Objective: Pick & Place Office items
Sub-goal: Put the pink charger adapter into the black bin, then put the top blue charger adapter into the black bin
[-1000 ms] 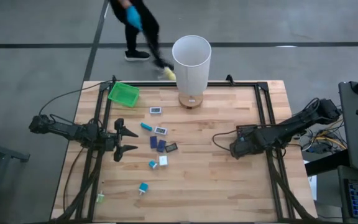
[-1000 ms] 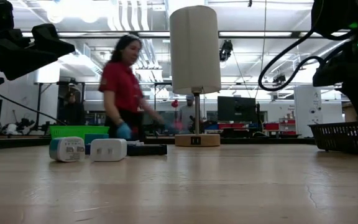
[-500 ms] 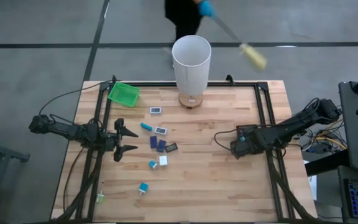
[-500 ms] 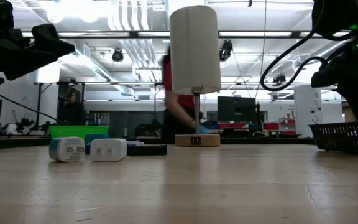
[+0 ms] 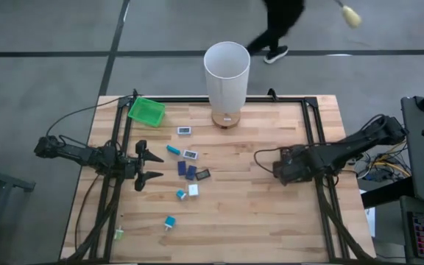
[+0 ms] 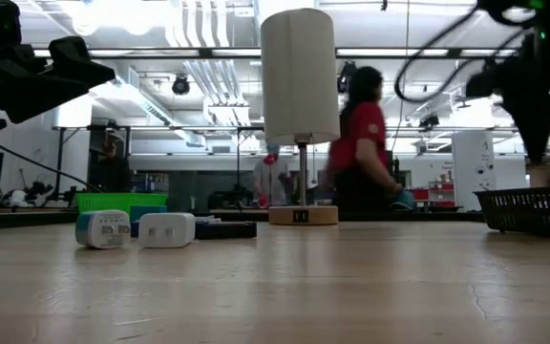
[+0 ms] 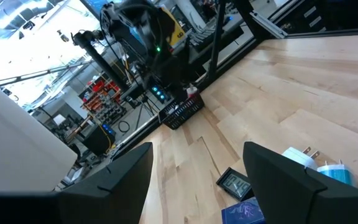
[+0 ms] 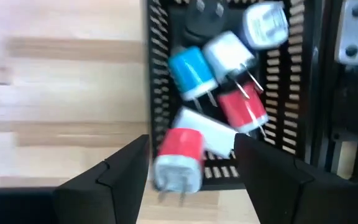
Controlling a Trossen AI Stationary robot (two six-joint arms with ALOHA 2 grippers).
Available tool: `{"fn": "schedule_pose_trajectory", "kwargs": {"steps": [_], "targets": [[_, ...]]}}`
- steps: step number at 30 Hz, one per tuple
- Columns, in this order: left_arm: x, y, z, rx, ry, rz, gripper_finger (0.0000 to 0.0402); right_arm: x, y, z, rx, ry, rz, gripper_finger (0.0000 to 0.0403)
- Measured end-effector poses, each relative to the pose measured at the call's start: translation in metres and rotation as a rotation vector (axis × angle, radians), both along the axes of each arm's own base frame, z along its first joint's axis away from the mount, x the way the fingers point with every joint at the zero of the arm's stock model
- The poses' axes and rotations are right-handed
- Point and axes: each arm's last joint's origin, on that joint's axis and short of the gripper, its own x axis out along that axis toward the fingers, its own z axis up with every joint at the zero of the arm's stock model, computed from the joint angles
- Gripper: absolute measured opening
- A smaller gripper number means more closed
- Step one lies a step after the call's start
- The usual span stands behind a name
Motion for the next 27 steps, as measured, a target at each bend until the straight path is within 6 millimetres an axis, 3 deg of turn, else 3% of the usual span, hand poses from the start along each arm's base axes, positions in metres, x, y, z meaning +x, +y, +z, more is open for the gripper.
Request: {"fn": "schedule_pose_trajectory", "kwargs": {"steps": [8, 13, 21, 27], "targets": [[0.000, 0.000, 0.000, 0.000, 0.000, 0.000, 0.0257, 0.013, -0.002, 0.046, -0.194, -0.113, 0.109, 0.0233], [0.000, 0.000, 0.000, 0.000, 0.000, 0.000, 0.0257, 0.031, -0.001, 0.066, -0.399, -0.187, 0.261, 0.0233], [0.000, 0.000, 0.000, 0.000, 0.000, 0.000, 0.0257, 0.075, 0.008, 0.073, -0.696, -0.197, 0.472, 0.0233], [0.000, 0.000, 0.000, 0.000, 0.000, 0.000, 0.0257, 0.106, 0.019, 0.063, -0.755, -0.185, 0.658, 0.0233]]}}
